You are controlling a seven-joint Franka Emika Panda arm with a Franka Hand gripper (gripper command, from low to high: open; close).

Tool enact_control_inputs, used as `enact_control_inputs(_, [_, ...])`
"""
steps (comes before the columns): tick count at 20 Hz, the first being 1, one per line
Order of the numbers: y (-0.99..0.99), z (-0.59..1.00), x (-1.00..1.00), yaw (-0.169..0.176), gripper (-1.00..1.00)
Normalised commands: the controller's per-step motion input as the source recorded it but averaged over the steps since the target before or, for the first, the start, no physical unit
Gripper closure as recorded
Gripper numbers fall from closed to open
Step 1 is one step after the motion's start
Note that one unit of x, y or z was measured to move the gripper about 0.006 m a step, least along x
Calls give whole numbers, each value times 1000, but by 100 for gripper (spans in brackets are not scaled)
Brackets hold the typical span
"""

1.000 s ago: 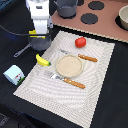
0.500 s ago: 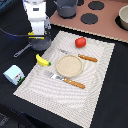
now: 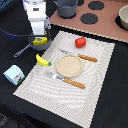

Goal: Interact with the objects in diverse but meaningful ways.

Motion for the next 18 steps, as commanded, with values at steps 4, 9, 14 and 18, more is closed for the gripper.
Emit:
enact_control_inputs(4, [-276, 384, 151, -89, -100])
enact_control_inputs(9, [-236, 216, 298, -94, -100])
enact_control_inputs(14, [-203, 7, 261, -88, -100])
enact_control_inputs(18, [-231, 0, 239, -69, -100])
